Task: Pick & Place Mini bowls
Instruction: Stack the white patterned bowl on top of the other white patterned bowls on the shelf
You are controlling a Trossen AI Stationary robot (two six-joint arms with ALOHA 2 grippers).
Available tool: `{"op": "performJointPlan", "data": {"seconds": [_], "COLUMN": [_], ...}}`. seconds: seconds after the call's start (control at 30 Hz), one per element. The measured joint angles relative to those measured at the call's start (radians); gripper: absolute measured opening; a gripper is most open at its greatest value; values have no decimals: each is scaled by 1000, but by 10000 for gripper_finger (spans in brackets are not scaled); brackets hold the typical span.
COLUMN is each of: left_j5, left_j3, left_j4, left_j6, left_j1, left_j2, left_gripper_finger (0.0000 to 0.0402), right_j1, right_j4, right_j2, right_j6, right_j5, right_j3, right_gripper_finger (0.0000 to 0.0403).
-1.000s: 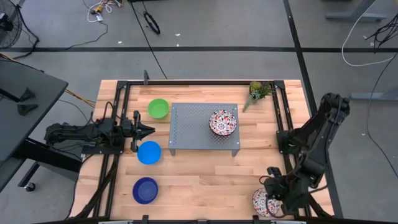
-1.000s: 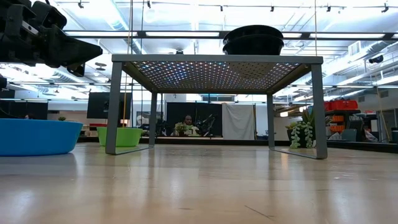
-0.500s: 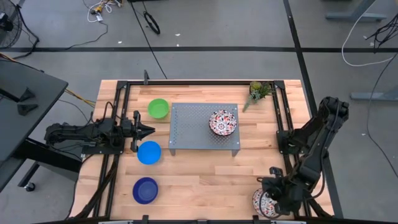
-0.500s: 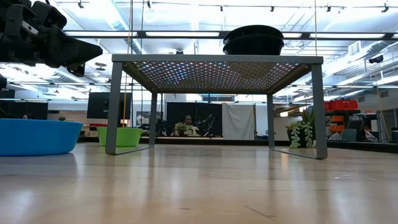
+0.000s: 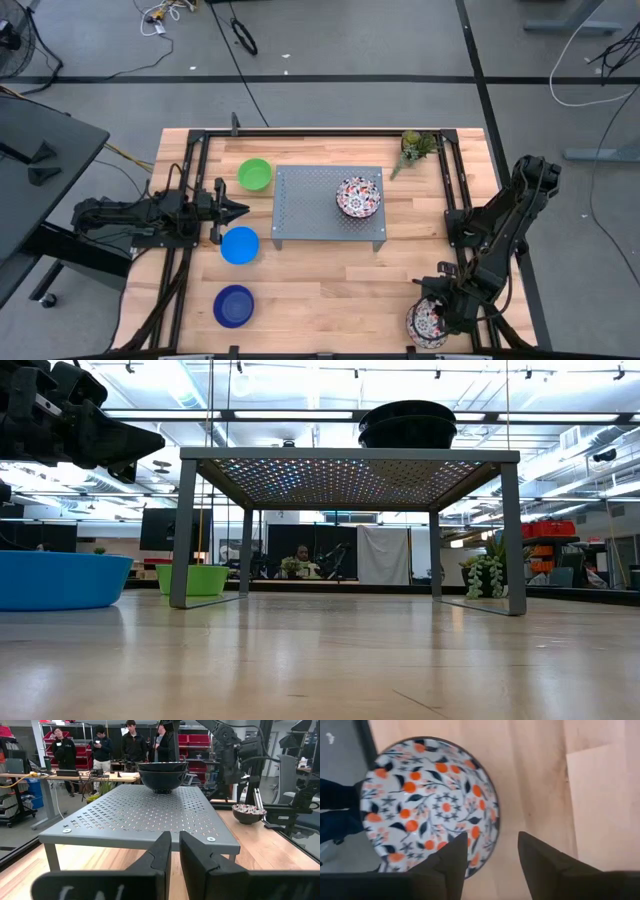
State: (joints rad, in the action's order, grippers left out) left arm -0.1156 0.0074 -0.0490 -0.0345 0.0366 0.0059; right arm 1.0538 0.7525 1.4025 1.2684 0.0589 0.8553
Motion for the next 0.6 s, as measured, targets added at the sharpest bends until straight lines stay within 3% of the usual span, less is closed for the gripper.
{"op": "performJointPlan", "data": {"seconds": [0.3,0.6], "left_j5": [0,0], "left_j3": [0,0], "left_j4": [0,0], "left_j6": [0,0], "left_j1": [0,0], "left_j2": [0,0], "left_gripper_finger": [44,44], "right_j1": [-7,-19], "right_j4": [-75,-98], "right_j2": [0,0], "right_j6": [40,59], "right_j5": [-17,-26], "right_j3": [-73,-82], "right_gripper_finger": [178,137]}}
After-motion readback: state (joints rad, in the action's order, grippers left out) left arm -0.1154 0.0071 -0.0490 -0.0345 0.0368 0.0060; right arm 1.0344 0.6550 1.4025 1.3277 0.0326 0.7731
